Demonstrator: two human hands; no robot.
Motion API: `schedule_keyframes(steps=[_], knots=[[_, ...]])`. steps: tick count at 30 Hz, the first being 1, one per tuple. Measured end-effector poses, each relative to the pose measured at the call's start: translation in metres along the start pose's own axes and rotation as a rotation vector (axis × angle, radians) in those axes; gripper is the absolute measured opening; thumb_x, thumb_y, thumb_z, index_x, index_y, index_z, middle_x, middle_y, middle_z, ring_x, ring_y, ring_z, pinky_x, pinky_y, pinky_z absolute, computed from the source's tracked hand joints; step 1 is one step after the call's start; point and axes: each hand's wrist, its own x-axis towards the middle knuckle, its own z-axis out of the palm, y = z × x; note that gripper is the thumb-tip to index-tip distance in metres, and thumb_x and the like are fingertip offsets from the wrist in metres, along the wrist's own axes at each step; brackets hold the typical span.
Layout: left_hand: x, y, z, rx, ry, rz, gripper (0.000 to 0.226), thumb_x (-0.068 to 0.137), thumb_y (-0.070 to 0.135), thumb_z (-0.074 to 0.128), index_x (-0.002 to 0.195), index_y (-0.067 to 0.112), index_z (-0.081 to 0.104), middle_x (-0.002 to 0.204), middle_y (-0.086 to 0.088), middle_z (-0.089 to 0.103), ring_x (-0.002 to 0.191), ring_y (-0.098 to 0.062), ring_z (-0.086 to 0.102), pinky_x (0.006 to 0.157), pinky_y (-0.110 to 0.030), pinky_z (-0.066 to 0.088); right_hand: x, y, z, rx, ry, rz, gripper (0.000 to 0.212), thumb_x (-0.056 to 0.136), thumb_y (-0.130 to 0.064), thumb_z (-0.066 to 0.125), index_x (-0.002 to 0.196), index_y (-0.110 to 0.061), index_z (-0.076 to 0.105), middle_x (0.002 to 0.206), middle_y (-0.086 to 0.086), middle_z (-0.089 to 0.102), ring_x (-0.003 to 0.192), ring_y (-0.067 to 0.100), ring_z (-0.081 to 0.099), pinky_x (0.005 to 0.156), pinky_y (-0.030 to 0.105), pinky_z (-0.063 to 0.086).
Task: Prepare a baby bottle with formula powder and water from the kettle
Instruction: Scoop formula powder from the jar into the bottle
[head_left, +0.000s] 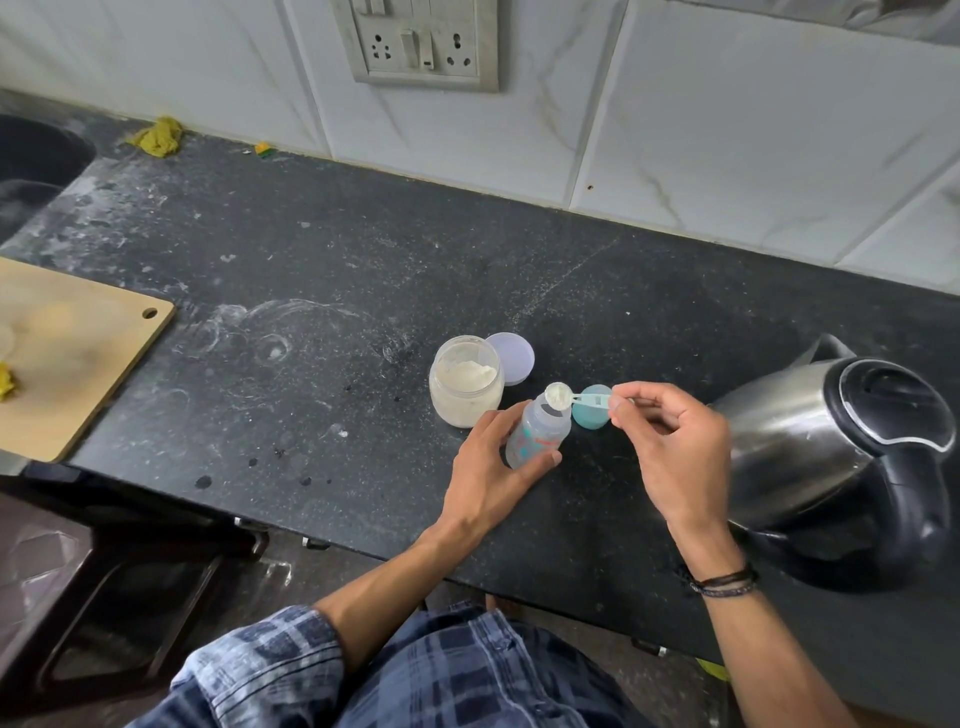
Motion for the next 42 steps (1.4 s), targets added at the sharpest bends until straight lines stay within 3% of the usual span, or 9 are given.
schedule_keyframes(steps=[4,7,13,22,28,33,38,42], knots=[[0.000,0.000,0.000,-0.003,-0.010,-0.009,0.061,0.079,0.058,0.075,0.136,0.051,0.053,0.126,0.028,0.056,0.119,0.000,0.058,0.105,-0.038,0.052,-0.001,-0.001,-0.003,-0.098,0.000,-0.141,0.016,0.094,-0.007,0.076,0.095,-0.023,0.078,0.092,-0.017,0.077,0.085,0.004,0.074,0.076,0.012,0.056],[0.000,0.001,0.001,-0.013,-0.013,-0.010,0.064,0.080,0.057,0.076,0.139,0.044,0.055,0.130,0.022,0.058,0.119,-0.003,0.059,0.106,-0.039,0.053,-0.001,0.000,-0.004,-0.201,0.000,-0.311,0.009,0.094,-0.002,0.075,0.099,-0.008,0.079,0.096,-0.006,0.077,0.085,0.006,0.073,0.077,0.016,0.058],[0.001,0.002,0.000,-0.013,-0.018,-0.015,0.066,0.081,0.058,0.076,0.141,0.039,0.054,0.133,0.015,0.059,0.120,-0.006,0.059,0.106,-0.039,0.053,-0.004,0.003,-0.007,-0.320,-0.009,-0.535,0.011,0.091,0.003,0.076,0.101,0.000,0.079,0.099,0.006,0.078,0.089,0.014,0.072,0.080,0.023,0.059],[0.002,0.002,0.000,-0.025,-0.011,-0.010,0.067,0.077,0.062,0.075,0.139,0.042,0.056,0.127,0.019,0.060,0.116,-0.002,0.061,0.102,-0.036,0.054,-0.005,0.010,-0.011,-0.395,-0.010,-0.632,0.013,0.089,0.003,0.079,0.102,-0.001,0.080,0.102,0.007,0.080,0.089,0.023,0.076,0.078,0.036,0.063],[0.003,0.003,0.001,-0.021,-0.013,-0.011,0.064,0.079,0.059,0.077,0.138,0.041,0.056,0.124,0.019,0.061,0.113,0.004,0.059,0.096,-0.016,0.048,-0.006,0.014,-0.011,-0.420,-0.008,-0.670,0.014,0.090,0.001,0.079,0.104,0.000,0.081,0.103,0.008,0.080,0.089,0.023,0.077,0.077,0.036,0.064],[0.003,0.005,-0.001,-0.022,-0.020,-0.017,0.063,0.082,0.056,0.079,0.138,0.038,0.056,0.124,0.018,0.060,0.111,0.007,0.058,0.091,-0.009,0.044,-0.006,0.016,-0.012,-0.438,-0.008,-0.692,0.016,0.089,0.001,0.079,0.106,0.000,0.080,0.105,0.009,0.080,0.092,0.023,0.077,0.082,0.032,0.062],[0.003,0.005,-0.001,-0.032,-0.014,-0.011,0.065,0.083,0.052,0.080,0.141,0.035,0.057,0.129,0.014,0.061,0.116,-0.004,0.060,0.099,-0.021,0.050,-0.007,0.018,-0.012,-0.454,-0.015,-0.692,0.019,0.088,0.001,0.080,0.107,0.000,0.080,0.107,0.011,0.080,0.093,0.024,0.078,0.078,0.037,0.065],[0.003,0.006,-0.001,-0.036,-0.002,-0.001,0.065,0.081,0.054,0.079,0.139,0.036,0.058,0.129,0.015,0.060,0.115,-0.002,0.060,0.100,-0.026,0.052,-0.008,0.017,-0.011,-0.455,-0.025,-0.690,0.021,0.087,0.002,0.081,0.107,0.000,0.079,0.107,0.010,0.080,0.092,0.024,0.077,0.077,0.036,0.065]])
